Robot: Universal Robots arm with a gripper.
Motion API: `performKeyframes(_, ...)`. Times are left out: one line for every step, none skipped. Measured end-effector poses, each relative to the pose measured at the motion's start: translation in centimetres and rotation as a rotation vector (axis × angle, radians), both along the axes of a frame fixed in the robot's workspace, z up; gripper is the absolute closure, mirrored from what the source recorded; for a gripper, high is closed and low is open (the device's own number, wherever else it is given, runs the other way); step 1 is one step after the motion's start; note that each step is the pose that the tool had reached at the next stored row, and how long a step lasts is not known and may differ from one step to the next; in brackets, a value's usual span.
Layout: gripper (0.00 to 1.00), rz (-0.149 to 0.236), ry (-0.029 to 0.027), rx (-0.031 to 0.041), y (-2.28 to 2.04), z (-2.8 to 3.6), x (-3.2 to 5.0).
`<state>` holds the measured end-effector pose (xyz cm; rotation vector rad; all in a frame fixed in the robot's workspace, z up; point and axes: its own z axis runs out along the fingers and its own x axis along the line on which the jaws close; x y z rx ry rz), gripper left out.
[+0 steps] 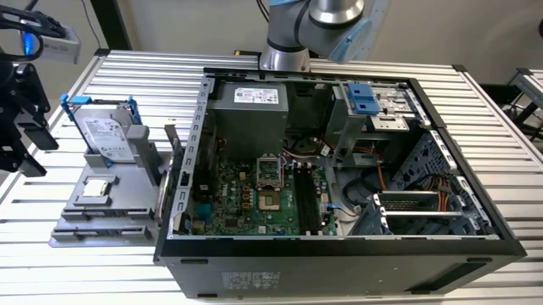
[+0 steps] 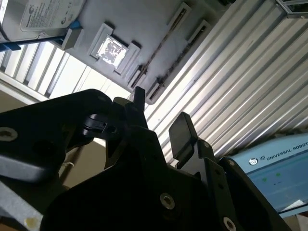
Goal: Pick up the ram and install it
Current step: 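Pick up the ram and move it above insertion slot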
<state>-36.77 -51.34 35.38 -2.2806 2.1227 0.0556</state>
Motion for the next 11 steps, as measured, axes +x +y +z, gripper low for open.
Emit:
performKeyframes(0.00,0.000,0.0010,0.0001,0.00,-0.03,0.00)
performKeyframes(0.00,0.000,0.0015,0.0002,0.00,-0.15,0.00)
performKeyframes(0.00,0.000,0.0014,0.0002,0.00,-0.33,-0.01)
performKeyframes(0.00,0.000,0.0014,0.0003,0.00,-0.51,0.00)
performKeyframes(0.00,0.000,0.0014,0.0002,0.00,-0.69,0.01)
performKeyframes(0.00,0.000,0.0015,0.0002,0.00,-0.87,0.01)
performKeyframes(0.00,-0.001,0.0015,0.0002,0.00,-1.05,0.02)
performKeyframes(0.00,-0.003,0.0016,0.0002,0.00,-1.24,0.02)
performKeyframes(0.00,-0.007,0.0015,0.0003,0.00,-1.42,0.03)
performKeyframes(0.00,-0.010,0.0016,0.0002,0.00,-1.59,0.03)
performKeyframes(0.00,-0.013,0.0015,0.0002,0.00,-1.78,0.03)
